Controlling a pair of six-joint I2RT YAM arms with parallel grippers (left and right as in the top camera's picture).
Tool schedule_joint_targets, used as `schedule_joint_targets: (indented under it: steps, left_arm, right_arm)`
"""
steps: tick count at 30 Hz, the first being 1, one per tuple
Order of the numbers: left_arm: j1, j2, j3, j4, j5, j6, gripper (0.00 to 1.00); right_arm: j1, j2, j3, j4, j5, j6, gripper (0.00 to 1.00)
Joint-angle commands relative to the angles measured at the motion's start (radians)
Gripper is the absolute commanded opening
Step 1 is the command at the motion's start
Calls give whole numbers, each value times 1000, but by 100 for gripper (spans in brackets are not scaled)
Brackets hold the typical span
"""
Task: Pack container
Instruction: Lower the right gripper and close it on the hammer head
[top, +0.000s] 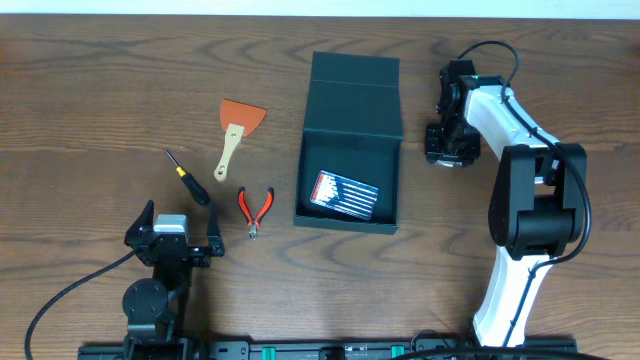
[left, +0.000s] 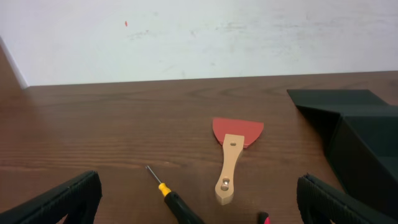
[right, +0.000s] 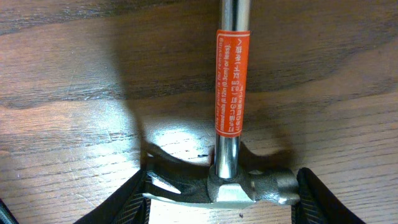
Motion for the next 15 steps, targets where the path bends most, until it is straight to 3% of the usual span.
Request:
schedule_joint_targets:
  steps: [1, 6, 15]
  left_arm:
    - [2, -6, -27, -15, 10, 14, 99]
    - [2, -6, -27, -15, 10, 14, 99]
    - [2, -6, -27, -15, 10, 14, 99]
  right_arm:
    - [-17, 51, -11, -4, 41, 3, 14]
    - [-17, 51, -11, -4, 41, 3, 1]
    - [-17, 51, -11, -2, 41, 0, 1]
